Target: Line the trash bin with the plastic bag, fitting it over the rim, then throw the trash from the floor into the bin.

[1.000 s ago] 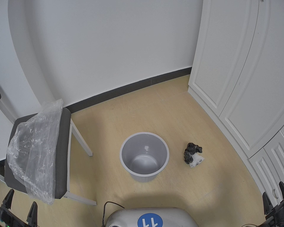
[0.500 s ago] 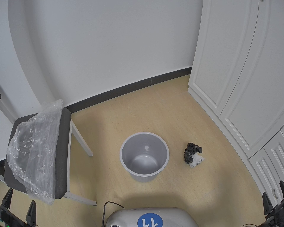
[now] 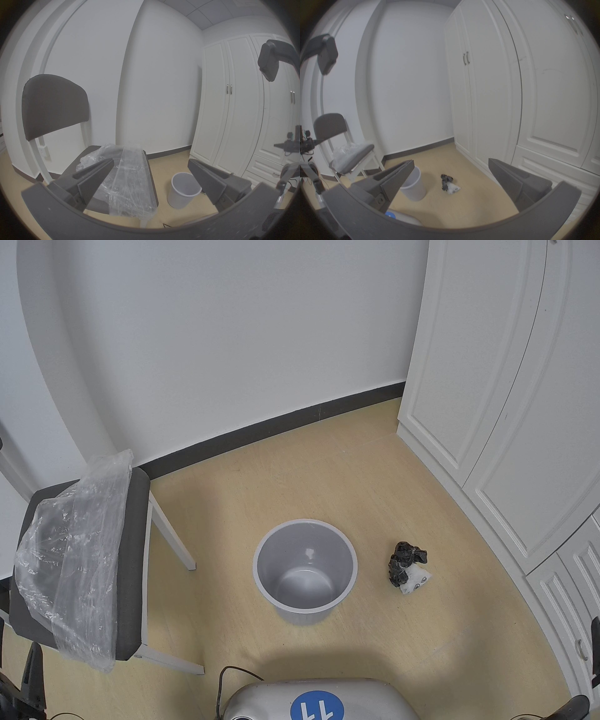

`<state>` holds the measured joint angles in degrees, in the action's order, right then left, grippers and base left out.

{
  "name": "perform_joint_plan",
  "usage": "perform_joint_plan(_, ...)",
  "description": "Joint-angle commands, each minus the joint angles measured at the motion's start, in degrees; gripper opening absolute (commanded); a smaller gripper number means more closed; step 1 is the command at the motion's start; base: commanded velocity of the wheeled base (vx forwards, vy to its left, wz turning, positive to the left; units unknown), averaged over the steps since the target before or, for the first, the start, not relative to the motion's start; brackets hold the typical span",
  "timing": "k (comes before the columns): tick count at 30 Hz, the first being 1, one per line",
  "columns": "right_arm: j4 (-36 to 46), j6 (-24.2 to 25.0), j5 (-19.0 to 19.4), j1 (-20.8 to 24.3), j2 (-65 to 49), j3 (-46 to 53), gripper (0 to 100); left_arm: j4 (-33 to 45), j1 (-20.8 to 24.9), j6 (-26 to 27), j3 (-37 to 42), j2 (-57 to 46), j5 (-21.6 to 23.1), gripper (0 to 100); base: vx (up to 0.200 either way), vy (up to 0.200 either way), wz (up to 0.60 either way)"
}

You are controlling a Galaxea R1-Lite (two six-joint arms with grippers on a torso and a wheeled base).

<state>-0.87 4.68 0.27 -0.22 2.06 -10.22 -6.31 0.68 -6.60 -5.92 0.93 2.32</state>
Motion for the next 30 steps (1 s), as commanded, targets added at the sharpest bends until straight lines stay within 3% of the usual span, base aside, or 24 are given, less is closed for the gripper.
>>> perform_joint_plan(1, 0.60, 0.77, 1.58, -0.40, 5.67, -4.11, 100, 3.15, 0.02, 1.59, -2.78, -0.57, 1.46, 100, 0.000, 0.000, 0.00)
perform_joint_plan(7, 0.07, 0.42, 1.84, -2.33, 8.40, -5.08, 100, 3.50, 0.81, 5.72, -3.74, 3.29, 1.38, 100, 0.000, 0.000, 0.00)
perform_joint_plan(11, -2.03, 1.03, 1.93, -2.51, 11.65, -5.96, 100, 3.41, 0.81, 6.07, -5.41, 7.34, 1.38, 100, 0.000, 0.000, 0.00)
perform_joint_plan(14, -8.36, 2.35, 1.75, -2.51, 17.63, -6.40, 100, 3.06, 0.81, 6.07, -8.93, 14.28, 1.20, 100, 0.000, 0.000, 0.00)
perform_joint_plan(22, -13.11, 2.53, 1.84, -2.51, 24.04, -6.57, 100, 3.41, 0.28, 6.42, -10.07, 18.67, 1.02, 100, 0.000, 0.000, 0.00)
perform_joint_plan(30, -24.01, 4.11, 0.70, -1.71, 35.73, -9.65, 100, 3.24, 0.90, 16.09, -11.21, 29.40, 1.29, 100, 0.000, 0.000, 0.00)
